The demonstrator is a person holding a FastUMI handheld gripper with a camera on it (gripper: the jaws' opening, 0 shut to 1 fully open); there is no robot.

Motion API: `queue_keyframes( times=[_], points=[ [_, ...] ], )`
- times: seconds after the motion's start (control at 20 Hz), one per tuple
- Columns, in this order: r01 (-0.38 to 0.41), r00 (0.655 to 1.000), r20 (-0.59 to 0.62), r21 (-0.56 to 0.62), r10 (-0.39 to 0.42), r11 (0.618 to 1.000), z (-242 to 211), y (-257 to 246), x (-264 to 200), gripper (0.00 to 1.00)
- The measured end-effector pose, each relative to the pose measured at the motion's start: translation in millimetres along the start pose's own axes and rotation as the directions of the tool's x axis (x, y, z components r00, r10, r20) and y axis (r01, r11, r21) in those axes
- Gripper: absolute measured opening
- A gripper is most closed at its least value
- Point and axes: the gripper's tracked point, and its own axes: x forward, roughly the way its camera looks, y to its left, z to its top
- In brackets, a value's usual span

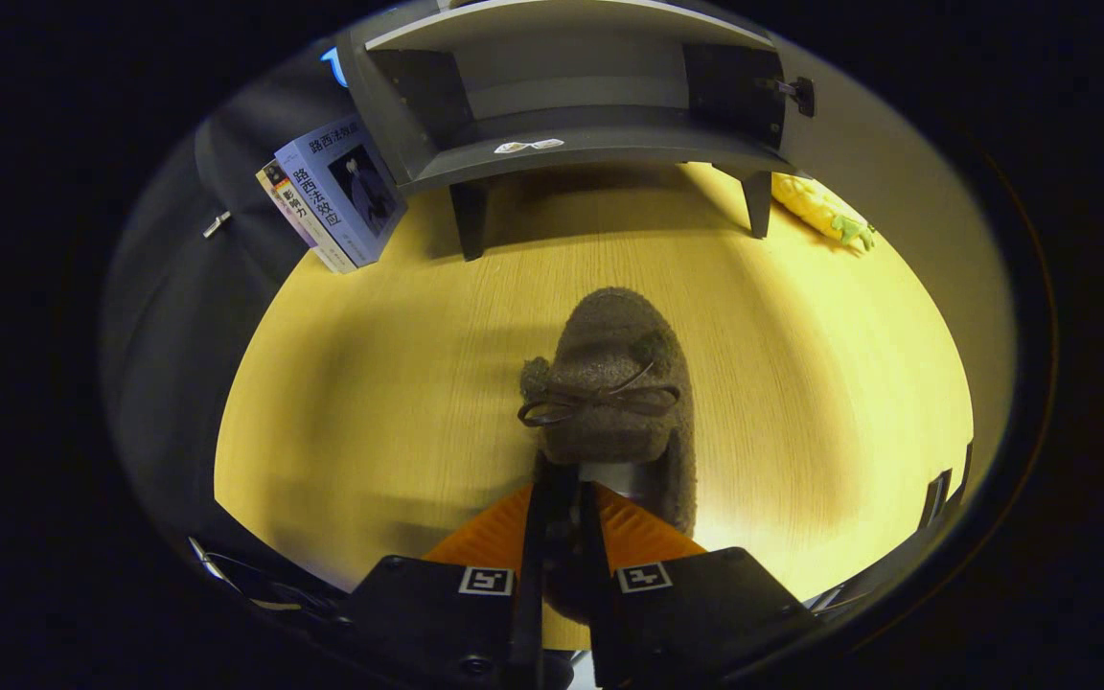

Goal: Open the shoe cabinet door, grab the shoes and put them into the shoe cabinet, then close the shoe cabinet door.

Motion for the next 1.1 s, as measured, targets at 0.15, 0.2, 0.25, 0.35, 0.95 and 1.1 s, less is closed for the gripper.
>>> queue_keyframes(
  times=[0.15, 0.2, 0.25, 0.35, 0.95, 1.1],
  points=[
    [-0.002, 1.0, 0.005, 0.003, 0.002, 1.0, 5, 5, 1, 0.25],
    [0.0, 1.0, 0.005, 0.001, 0.0, 1.0, 8, 6, 3, 0.25],
    [0.0, 1.0, -0.003, 0.001, 0.0, 1.0, 6, 6, 5, 0.25],
    [0.01, 1.0, -0.025, 0.009, -0.01, 1.0, 4, 2, 12, 0.25],
    [0.062, 0.986, 0.157, -0.022, -0.058, 0.998, 49, -16, 60, 0.23],
    [0.083, 0.969, 0.242, -0.104, -0.056, 0.991, 57, -18, 66, 0.24]
  ],
)
